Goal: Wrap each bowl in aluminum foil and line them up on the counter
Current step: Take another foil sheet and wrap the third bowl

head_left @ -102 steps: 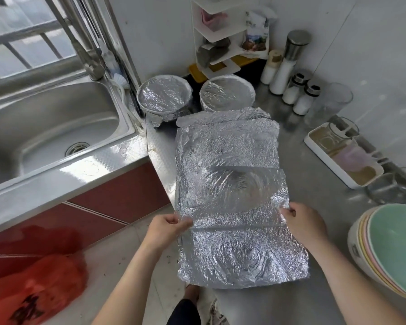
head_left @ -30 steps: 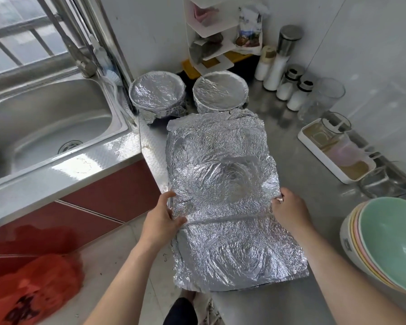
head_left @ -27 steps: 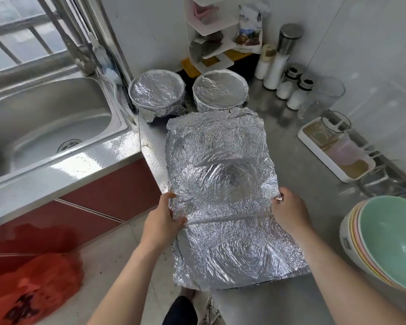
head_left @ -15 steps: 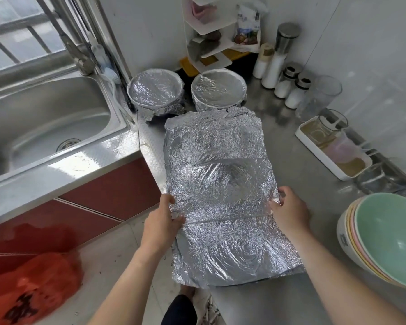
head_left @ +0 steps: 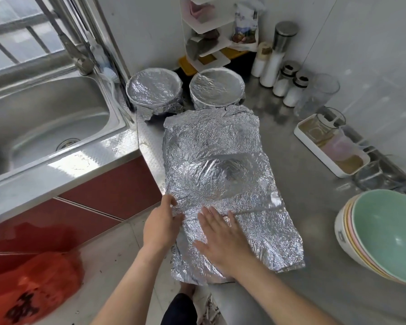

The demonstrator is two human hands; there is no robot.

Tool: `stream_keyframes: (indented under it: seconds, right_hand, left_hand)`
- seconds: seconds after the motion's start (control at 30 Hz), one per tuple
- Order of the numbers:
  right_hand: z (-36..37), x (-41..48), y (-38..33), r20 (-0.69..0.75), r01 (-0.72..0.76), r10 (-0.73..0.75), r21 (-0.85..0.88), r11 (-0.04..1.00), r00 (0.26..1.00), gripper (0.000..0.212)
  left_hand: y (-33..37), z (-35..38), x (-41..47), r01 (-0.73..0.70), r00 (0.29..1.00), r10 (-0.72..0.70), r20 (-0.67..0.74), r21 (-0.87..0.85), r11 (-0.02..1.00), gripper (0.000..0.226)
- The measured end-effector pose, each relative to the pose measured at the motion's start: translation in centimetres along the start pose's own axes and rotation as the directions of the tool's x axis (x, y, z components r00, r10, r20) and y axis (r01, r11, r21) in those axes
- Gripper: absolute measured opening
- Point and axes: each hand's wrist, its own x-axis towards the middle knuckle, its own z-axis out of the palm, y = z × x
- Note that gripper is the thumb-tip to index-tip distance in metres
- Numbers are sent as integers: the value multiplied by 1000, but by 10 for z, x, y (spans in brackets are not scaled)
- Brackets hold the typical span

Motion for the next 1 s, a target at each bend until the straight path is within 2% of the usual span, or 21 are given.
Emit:
stream_keyframes:
  seconds: [0.2,0.47,0.57,0.63,0.67,0.73,0.77,0.8,0.83,0.87,0.93,0.97,1.0]
  right_hand:
    - [6,-8,22,21,-50,51,-67,996,998,76]
    - [4,-37,77,-25,-290,289,-39,956,957,83]
    - [5,-36,74,-34,-301,301,-5,954,953,83]
    - [7,-35,73,-43,-311,312,12,950,949,83]
    - [7,-35,73,-46,-312,312,17,950,949,83]
    - [7,-36,74,-47,-312,313,26,950,949,85]
    - [8,-36,74,-52,-311,312,28,950,949,89]
    - [7,-34,74,-56,-310,311,28,950,949,94]
    - [7,-34,75,-57,-313,315,35,949,947,94]
    - [6,-33,76,-60,-317,320,46,947,946,92]
    - [7,-33,77,-62,-316,319,54,947,946,85]
    - [7,-33,77,-66,-312,315,52,949,947,83]
    - [7,-34,78,-65,-309,312,53,950,948,79]
  left_hand:
    - [1,-2,0,8,1000,-7,11,-37,999,35]
    - [10,-6,-4,45,999,-45,26,-9,999,40]
    - [29,-17,-3,85,994,-77,-83,96,992,43]
    - [60,-22,-7,-12,989,29,-146,115,993,37]
    - [78,-22,-10,-90,989,99,-109,82,993,30]
    - [110,-7,-17,-216,968,222,120,-67,974,20]
    - [119,7,-21,-223,935,261,242,-173,959,19]
    - [122,21,-23,-167,909,258,328,-281,945,18]
    - [122,32,-24,-44,906,202,372,-392,919,16]
    - [120,37,-22,129,913,98,396,-508,851,16]
    - [111,39,-17,447,871,-91,483,-701,556,24]
    - [105,36,-14,530,840,-131,527,-741,412,27]
    - [98,31,-11,574,816,-163,554,-746,338,30]
